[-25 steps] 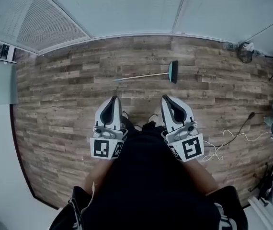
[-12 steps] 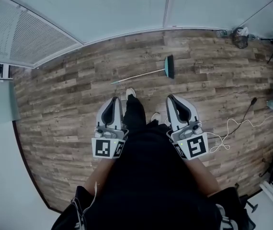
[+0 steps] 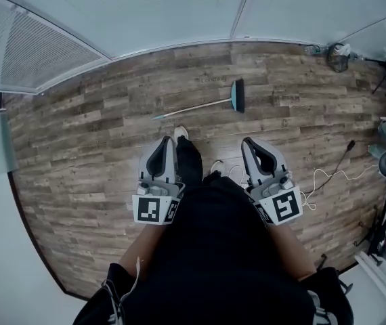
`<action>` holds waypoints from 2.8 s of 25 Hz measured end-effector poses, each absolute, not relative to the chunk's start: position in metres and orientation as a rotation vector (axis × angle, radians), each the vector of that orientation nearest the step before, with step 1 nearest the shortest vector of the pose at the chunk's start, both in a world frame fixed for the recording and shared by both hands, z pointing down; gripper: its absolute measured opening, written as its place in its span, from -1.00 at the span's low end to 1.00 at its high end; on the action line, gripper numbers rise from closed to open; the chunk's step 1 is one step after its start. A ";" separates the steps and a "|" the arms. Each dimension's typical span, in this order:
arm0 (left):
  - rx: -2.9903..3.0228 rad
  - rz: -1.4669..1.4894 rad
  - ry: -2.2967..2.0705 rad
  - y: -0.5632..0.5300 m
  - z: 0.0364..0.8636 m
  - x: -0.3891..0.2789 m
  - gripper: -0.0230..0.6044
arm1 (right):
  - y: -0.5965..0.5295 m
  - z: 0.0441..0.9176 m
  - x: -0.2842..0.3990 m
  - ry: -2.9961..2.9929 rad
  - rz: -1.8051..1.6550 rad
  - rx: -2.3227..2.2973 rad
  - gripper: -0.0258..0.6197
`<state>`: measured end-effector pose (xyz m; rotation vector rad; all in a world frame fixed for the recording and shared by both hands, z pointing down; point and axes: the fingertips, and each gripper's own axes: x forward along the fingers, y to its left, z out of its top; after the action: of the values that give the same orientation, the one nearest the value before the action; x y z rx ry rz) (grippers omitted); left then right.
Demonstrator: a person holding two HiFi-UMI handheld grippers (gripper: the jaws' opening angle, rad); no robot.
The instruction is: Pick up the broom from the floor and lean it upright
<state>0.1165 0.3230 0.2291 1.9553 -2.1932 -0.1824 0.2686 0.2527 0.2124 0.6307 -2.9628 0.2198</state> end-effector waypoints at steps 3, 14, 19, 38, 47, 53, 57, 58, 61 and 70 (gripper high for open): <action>1.886 -0.231 -2.135 0.318 0.249 0.093 -0.87 | 0.247 0.219 0.233 -2.950 0.228 0.558 -0.86; 1.849 -0.251 -2.166 0.265 0.295 -0.004 -0.87 | 0.144 0.284 0.142 -2.716 0.291 0.632 -0.86; 1.754 -0.257 -2.160 0.240 0.313 -0.042 -0.87 | 0.111 0.349 0.086 -2.733 0.345 0.506 -0.86; 1.477 -0.045 -2.418 0.215 0.492 -0.094 -0.87 | 0.098 0.677 0.037 -2.358 0.168 0.009 -0.85; 1.239 -0.055 -2.496 0.267 0.590 -0.120 -0.87 | 0.134 0.855 0.063 -2.090 0.036 -0.229 -0.48; 1.198 -0.064 -2.500 0.285 0.655 -0.120 -0.87 | 0.154 0.951 0.074 -1.995 -0.090 -0.340 -0.48; 1.212 -0.058 -2.522 0.281 0.690 -0.131 -0.87 | 0.157 1.013 0.078 -1.935 -0.084 -0.411 -0.48; 1.213 -0.060 -2.524 0.280 0.696 -0.134 -0.87 | 0.156 1.027 0.081 -1.915 -0.088 -0.427 -0.48; 1.228 -0.055 -2.526 0.279 0.714 -0.141 -0.87 | 0.150 1.062 0.086 -1.880 -0.128 -0.449 -0.48; 1.283 -0.129 -2.410 0.267 0.763 -0.148 -0.86 | 0.168 1.158 0.083 -1.836 -0.100 -0.422 -0.48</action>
<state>-0.1484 0.2668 0.7627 1.2827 -2.4101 -0.1290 0.0834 0.1683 1.1575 -0.4223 -1.8364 -0.1000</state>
